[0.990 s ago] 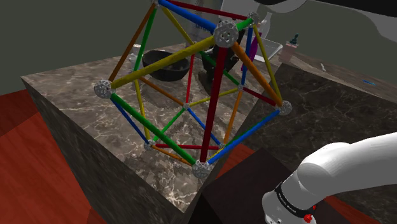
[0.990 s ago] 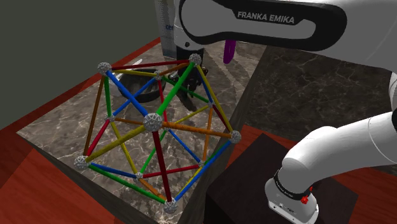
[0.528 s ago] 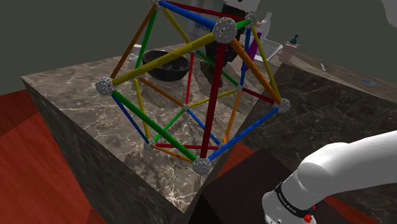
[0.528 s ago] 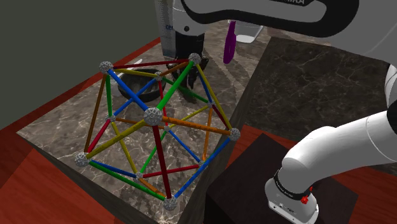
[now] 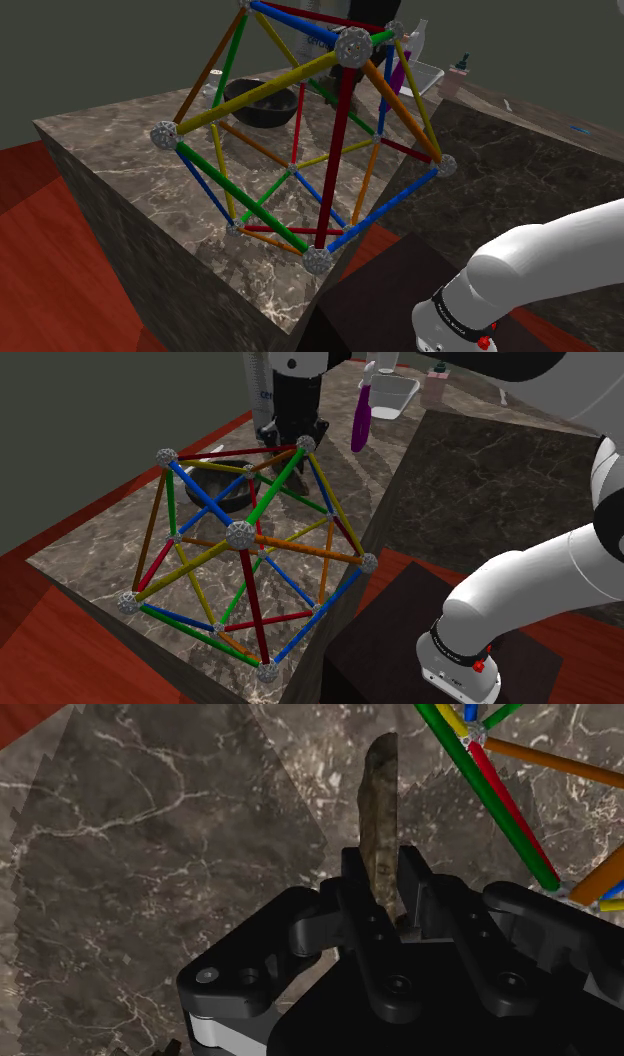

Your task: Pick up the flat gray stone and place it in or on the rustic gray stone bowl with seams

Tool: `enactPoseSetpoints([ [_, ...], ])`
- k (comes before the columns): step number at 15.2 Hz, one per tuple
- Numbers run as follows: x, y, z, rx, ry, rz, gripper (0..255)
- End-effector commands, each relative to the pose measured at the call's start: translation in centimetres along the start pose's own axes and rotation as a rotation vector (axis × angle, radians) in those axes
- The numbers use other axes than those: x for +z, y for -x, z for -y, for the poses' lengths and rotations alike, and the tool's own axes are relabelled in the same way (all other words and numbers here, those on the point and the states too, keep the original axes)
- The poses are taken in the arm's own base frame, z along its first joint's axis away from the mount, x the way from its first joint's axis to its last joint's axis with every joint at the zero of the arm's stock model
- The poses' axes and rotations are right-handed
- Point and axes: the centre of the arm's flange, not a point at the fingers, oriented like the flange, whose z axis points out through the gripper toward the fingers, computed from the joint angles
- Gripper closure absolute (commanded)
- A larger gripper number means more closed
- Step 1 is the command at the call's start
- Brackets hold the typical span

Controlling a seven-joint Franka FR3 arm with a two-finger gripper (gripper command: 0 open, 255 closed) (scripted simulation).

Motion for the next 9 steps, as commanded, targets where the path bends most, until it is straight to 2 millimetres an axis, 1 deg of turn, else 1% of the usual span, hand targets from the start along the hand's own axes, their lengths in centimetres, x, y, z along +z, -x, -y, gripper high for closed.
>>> enactPoseSetpoints([
  [1, -1.0, 0.1, 0.1, 0.000, 0.000, 0.000, 255],
  [2, -1.3, 0.1, 0.1, 0.000, 0.000, 0.000, 255],
  [9, -0.8, -8.2, 4.2, 0.000, 0.000, 0.000, 255],
])
